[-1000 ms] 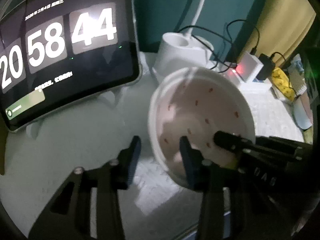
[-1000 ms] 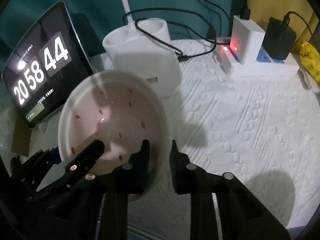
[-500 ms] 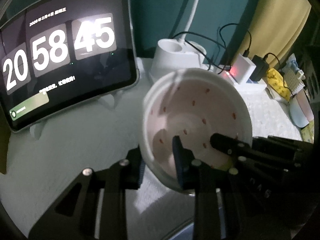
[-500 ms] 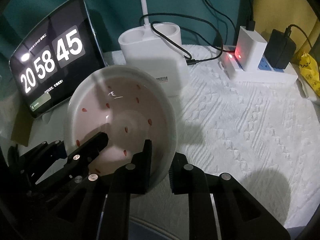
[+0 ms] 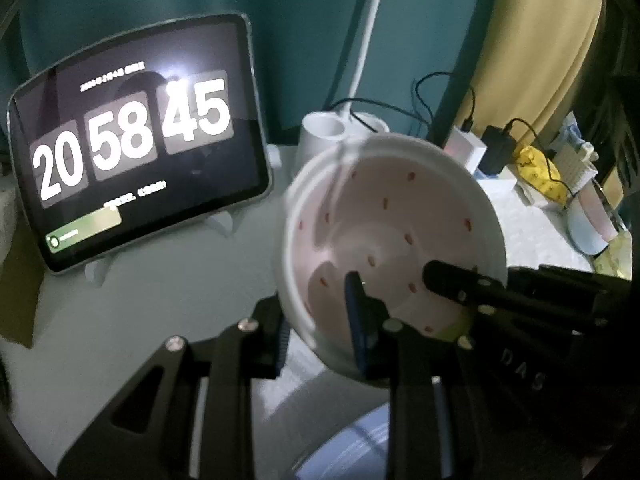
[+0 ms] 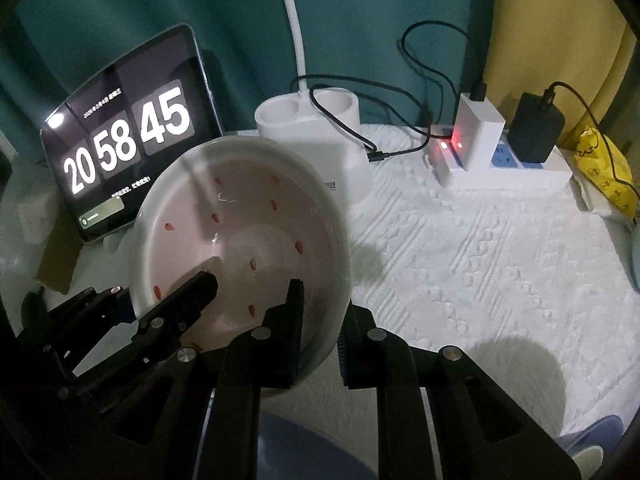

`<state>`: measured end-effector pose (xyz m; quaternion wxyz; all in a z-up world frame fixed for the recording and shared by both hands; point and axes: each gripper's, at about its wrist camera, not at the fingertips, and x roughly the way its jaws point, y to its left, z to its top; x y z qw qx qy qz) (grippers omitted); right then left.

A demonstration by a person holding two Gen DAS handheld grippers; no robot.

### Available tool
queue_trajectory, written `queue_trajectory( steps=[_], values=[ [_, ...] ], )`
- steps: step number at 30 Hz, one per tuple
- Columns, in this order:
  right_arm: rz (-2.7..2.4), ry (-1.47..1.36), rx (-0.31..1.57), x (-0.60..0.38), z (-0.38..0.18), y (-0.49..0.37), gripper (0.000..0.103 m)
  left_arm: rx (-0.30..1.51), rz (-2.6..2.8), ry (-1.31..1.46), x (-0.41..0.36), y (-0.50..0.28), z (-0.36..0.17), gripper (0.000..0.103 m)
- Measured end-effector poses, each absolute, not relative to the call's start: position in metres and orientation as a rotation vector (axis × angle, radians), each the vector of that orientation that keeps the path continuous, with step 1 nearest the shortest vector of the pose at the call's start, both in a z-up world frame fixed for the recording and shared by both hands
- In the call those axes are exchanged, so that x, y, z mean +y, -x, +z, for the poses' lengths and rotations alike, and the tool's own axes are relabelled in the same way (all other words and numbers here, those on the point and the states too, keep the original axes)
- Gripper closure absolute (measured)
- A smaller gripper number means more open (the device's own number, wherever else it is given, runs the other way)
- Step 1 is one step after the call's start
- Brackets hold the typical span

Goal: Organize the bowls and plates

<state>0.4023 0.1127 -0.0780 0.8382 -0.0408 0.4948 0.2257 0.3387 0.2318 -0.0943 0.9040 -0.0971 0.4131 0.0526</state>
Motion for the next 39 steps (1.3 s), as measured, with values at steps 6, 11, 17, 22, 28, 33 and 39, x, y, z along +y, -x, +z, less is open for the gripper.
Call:
queue_trajectory(
  steps=[6,11,17,22,28,33,39],
  values=[
    [0.485,0.081,1.021,0.106,-0.066,-0.391,0.087,0.83,0.107,0.196,0.226,-0.327,-0.083,0.077],
    [0.486,0.07,1.0,0.096,-0.06,-0.383,0.087,0.814,0.102,0.189,0.22,-0.317,-0.076,0.077],
    [0.486,0.059,0.979,0.084,-0.052,-0.372,0.087,0.797,0.097,0.175,0.206,-0.307,-0.068,0.077],
    [0.484,0.05,0.964,0.073,-0.046,-0.362,0.087,0.787,0.093,0.174,0.196,-0.299,-0.061,0.077],
    [0.483,0.04,0.948,0.062,-0.038,-0.35,0.087,0.774,0.089,0.168,0.184,-0.288,-0.054,0.077],
    [0.48,0.031,0.933,0.052,-0.032,-0.341,0.087,0.765,0.084,0.156,0.175,-0.281,-0.048,0.077],
    [0.476,0.02,0.918,0.038,-0.025,-0.331,0.087,0.757,0.076,0.151,0.162,-0.274,-0.043,0.077]
  ],
)
